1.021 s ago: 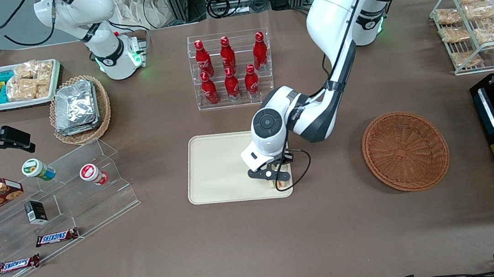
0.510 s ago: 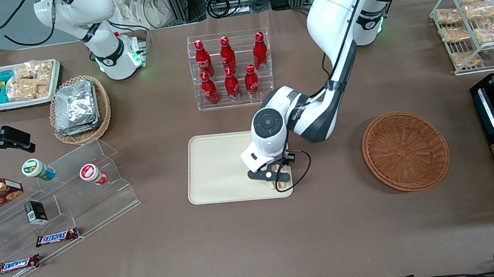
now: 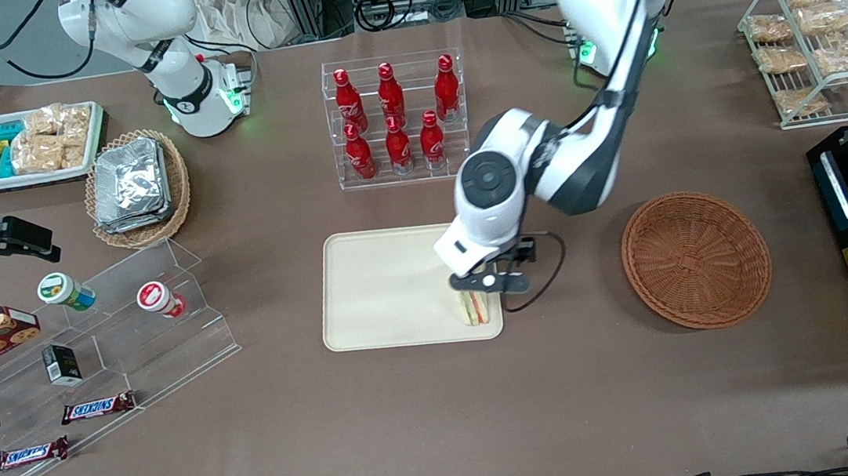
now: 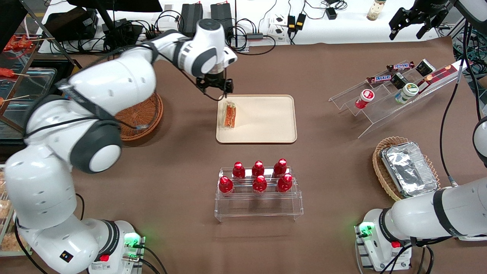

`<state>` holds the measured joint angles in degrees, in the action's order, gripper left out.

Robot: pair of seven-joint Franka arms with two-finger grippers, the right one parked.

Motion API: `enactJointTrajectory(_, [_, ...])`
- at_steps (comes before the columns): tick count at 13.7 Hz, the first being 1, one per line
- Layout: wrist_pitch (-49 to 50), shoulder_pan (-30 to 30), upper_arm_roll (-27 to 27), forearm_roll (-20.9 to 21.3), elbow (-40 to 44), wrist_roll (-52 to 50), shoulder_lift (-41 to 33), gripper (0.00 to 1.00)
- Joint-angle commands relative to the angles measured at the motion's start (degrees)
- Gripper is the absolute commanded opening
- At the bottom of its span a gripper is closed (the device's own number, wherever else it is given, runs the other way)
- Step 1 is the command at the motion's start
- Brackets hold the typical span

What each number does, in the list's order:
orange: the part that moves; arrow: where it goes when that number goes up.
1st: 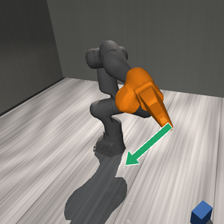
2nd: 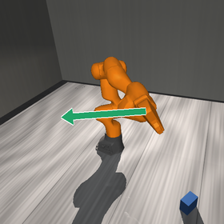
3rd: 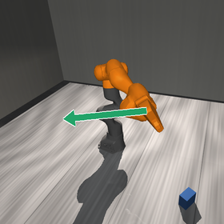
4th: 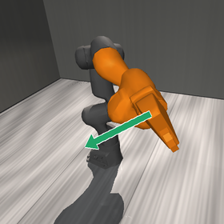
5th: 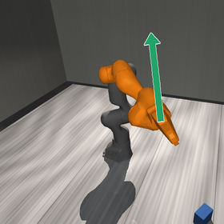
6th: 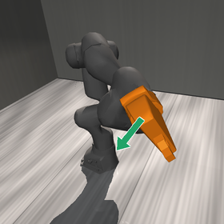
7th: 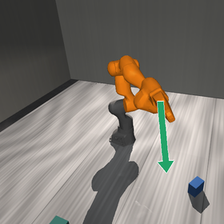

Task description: Place sandwich from basket to tray

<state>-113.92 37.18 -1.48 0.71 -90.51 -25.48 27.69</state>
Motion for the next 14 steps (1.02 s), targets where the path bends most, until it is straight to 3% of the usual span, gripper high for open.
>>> enactJointTrajectory(1, [-0.6,-0.61,-0.28,-0.63,-16.5,5.5,-15.26,1.0])
enactJointTrajectory(3, [1.93,-4.56,-0.28,-0.63,-20.74,11.21,-21.34,1.0])
enactJointTrajectory(5, [7.98,-8.5,-0.37,-0.8,-19.71,15.53,-23.91,1.0])
enactJointTrajectory(10, [27.66,-21.07,-0.46,0.16,-5.75,19.06,-24.09,1.0])
enactJointTrajectory(14, [30.95,-28.74,-0.46,0.86,-0.11,22.22,-23.74,1.0])
